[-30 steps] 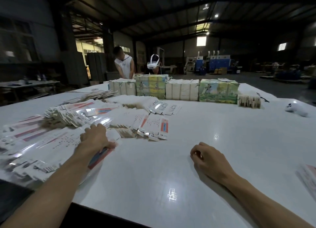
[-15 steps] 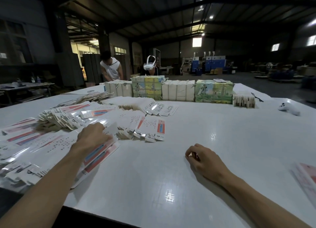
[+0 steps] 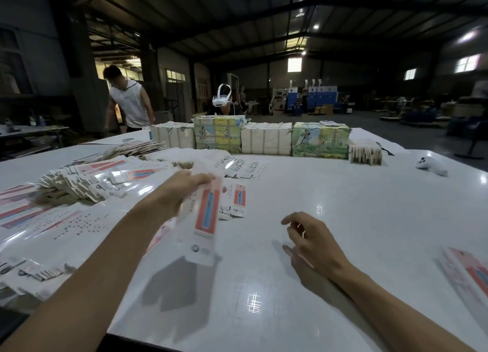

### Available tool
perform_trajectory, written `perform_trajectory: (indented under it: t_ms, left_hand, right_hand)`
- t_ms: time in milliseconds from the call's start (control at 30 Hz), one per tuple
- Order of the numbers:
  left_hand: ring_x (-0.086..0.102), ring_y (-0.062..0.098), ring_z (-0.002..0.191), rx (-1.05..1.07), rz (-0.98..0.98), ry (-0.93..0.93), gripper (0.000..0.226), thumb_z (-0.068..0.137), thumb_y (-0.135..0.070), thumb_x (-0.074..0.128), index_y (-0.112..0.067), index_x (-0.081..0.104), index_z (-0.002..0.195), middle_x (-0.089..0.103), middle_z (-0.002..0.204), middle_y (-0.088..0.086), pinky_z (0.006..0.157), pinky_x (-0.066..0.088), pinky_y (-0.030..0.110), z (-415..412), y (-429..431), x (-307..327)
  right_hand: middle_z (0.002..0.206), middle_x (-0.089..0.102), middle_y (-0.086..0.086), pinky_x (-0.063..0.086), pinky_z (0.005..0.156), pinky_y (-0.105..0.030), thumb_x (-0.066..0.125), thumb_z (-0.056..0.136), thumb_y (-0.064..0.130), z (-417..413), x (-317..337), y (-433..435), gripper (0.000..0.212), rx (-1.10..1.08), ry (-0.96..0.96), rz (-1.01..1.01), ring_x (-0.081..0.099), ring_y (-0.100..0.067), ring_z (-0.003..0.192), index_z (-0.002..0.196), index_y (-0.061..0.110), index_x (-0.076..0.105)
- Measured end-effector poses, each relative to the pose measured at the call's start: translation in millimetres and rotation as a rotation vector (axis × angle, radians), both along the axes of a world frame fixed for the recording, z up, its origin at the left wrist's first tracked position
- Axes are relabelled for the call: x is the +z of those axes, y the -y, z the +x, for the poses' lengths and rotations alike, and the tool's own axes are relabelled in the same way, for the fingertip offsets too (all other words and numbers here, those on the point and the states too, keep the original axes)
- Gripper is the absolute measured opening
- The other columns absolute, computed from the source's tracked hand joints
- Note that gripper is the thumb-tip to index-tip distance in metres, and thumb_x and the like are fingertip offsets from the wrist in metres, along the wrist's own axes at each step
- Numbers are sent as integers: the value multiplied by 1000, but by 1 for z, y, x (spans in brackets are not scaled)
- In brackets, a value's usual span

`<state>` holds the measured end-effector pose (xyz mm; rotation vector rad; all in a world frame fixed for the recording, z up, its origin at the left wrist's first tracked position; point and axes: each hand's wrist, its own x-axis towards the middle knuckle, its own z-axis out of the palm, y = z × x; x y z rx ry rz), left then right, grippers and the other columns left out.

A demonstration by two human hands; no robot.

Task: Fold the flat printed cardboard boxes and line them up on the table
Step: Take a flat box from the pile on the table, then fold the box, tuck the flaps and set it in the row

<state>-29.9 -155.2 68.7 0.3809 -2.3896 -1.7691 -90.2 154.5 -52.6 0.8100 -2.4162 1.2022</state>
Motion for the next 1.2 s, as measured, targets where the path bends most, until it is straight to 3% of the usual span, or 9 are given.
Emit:
perform_trajectory:
  t_ms: [167, 267, 367, 500, 733, 867, 1000, 1067, 1200]
  left_hand:
    - [77, 23, 77, -370, 496, 124, 47, 109, -36, 49, 2, 65, 132, 76, 117, 17, 65, 64, 33, -31, -68, -46]
    - [75, 39, 105, -435, 611, 171, 67, 108, -54, 43, 5, 62, 133, 72, 124, 25, 90, 62, 46, -45, -108, -73]
    - [78, 33, 90, -429, 606, 148, 75, 105, -70, 31, -8, 67, 128, 78, 107, 18, 76, 63, 40, -55, -141, -87]
    - [69, 21, 60, -387, 544, 61, 74, 104, -71, 30, -19, 77, 80, 69, 74, 9, 59, 58, 29, -58, -163, -102]
    - [69, 19, 56, -363, 556, 24, 77, 105, -68, 29, -26, 76, 62, 68, 66, 6, 56, 58, 28, -59, -162, -112]
    - [70, 19, 57, -358, 542, 39, 76, 105, -69, 30, -26, 78, 65, 69, 67, 6, 55, 58, 28, -58, -163, -111]
    - [71, 24, 65, -391, 470, 63, 72, 103, -72, 32, -14, 74, 92, 71, 79, 12, 64, 60, 32, -59, -161, -108]
    - [72, 26, 68, -420, 443, 36, 74, 104, -70, 31, -14, 78, 99, 73, 84, 14, 66, 60, 32, -60, -160, -107]
    - [75, 20, 62, -451, 431, 9, 71, 109, -60, 28, -24, 83, 82, 77, 78, 9, 58, 59, 26, -57, -162, -101]
  right_hand:
    - [96, 64, 3, 47, 70, -21, 61, 101, 5, -3, 20, -9, 22, -90, -187, -231, 60, -12, 81, 118, 16, 70]
    - [125, 61, -1, 53, 91, -27, 61, 104, 16, -8, 23, -13, 30, -98, -207, -160, 59, -12, 113, 134, 16, 63]
    - [144, 52, 2, 49, 108, -34, 57, 107, 29, -11, 20, -17, 40, -64, -148, -42, 49, -14, 133, 146, 21, 56]
    - [135, 51, 8, 62, 92, -38, 50, 110, 31, -12, 17, -19, 36, -18, 7, -52, 65, -16, 117, 143, 19, 56]
    - [136, 53, 6, 63, 90, -39, 50, 110, 30, -15, 16, -16, 36, -44, 28, -20, 66, -18, 116, 139, 15, 62]
    - [131, 58, 2, 63, 89, -38, 57, 107, 27, -17, 16, -15, 24, -58, 33, -74, 67, -19, 113, 121, 13, 71]
    - [125, 61, -2, 63, 62, -33, 60, 106, 26, -17, 22, -17, 17, -22, 141, -176, 74, -21, 94, 110, 10, 64]
    - [130, 59, -2, 60, 62, -25, 60, 106, 27, -17, 27, -18, 21, 0, 218, -236, 73, -18, 95, 104, 7, 64]
    - [132, 61, 1, 56, 64, -17, 57, 107, 36, -18, 37, -24, 37, -12, 312, -194, 71, -15, 97, 91, 7, 72]
